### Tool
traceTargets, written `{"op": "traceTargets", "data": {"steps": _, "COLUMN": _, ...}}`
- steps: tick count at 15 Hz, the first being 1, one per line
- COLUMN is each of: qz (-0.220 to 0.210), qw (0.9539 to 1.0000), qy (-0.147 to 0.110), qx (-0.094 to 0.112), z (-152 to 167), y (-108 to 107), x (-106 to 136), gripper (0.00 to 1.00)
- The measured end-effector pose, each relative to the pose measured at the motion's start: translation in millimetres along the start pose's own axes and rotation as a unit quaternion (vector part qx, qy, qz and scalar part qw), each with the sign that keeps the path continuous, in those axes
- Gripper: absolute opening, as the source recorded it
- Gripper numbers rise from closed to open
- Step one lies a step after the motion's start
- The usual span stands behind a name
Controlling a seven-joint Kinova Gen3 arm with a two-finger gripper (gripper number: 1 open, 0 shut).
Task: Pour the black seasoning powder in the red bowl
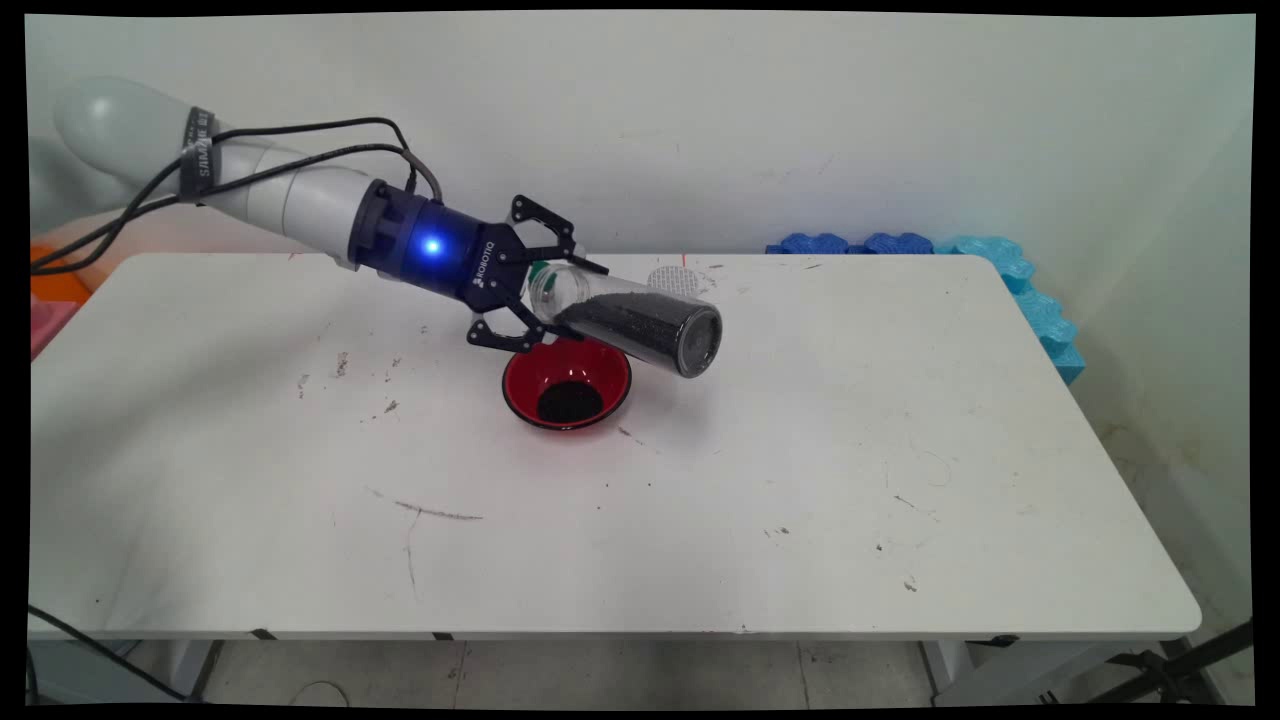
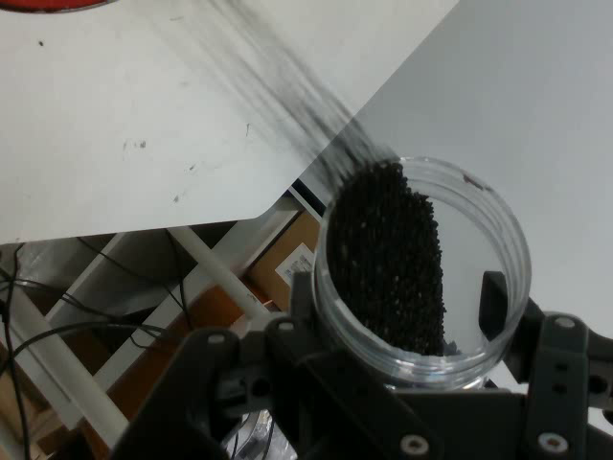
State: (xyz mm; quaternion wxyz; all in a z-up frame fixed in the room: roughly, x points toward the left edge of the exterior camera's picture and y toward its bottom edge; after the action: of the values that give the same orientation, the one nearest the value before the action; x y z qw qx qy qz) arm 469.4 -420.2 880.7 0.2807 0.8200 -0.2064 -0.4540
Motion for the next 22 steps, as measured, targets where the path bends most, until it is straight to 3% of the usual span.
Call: {"op": "traceTargets", "data": {"steps": 22, "qz": -0.043, "qw": 0.9986, "qy": 0.016, "qx": -0.029, "z": 14.5, "y": 7.4, "x": 4.7, "gripper": 0.00}}
